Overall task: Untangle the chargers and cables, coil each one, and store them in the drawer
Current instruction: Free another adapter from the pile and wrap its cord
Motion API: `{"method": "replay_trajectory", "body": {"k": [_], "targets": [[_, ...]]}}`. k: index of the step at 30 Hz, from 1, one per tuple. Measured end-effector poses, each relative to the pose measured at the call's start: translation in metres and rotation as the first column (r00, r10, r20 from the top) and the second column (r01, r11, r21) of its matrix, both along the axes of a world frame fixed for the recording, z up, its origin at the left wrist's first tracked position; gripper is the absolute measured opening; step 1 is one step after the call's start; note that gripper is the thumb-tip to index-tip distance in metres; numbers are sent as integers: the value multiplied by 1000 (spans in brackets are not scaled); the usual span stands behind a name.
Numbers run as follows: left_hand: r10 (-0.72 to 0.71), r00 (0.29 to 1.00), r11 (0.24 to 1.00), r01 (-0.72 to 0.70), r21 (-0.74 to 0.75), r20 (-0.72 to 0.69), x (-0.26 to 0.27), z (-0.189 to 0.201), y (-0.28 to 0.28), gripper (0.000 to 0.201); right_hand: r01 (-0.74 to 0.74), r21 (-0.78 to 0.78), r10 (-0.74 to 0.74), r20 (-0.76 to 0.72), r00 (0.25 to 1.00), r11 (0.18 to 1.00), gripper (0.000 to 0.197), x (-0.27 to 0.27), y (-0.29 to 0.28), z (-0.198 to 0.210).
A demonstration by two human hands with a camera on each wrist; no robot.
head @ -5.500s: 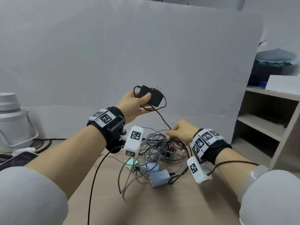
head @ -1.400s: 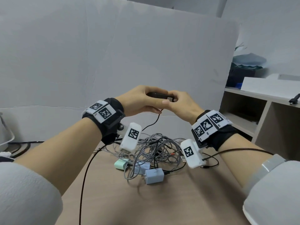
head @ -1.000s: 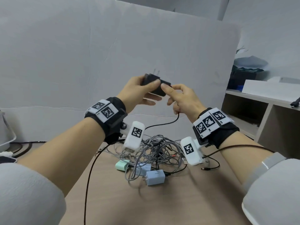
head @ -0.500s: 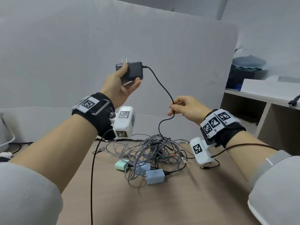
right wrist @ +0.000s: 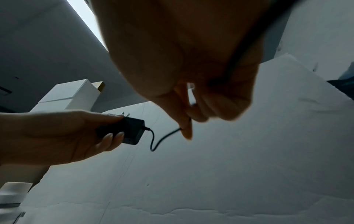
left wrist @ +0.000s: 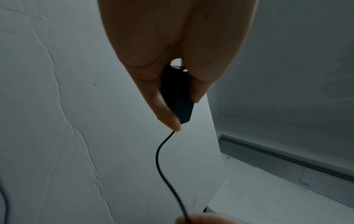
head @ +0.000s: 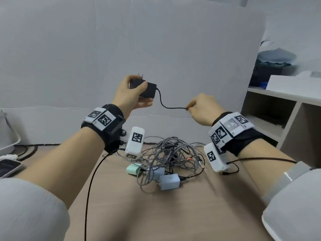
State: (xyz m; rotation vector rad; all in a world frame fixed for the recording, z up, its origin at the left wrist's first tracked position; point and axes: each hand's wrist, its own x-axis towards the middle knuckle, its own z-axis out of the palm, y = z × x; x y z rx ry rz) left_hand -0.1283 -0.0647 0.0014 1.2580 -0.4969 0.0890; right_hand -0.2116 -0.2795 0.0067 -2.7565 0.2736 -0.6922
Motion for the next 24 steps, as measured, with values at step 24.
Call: {"method": "replay_trajectory", "body": {"k": [24], "targets": [[139,985,987,-130,89,-100,35,-107,33,33,-301,136,295,62,953,944,14,32,36,-75]]}}
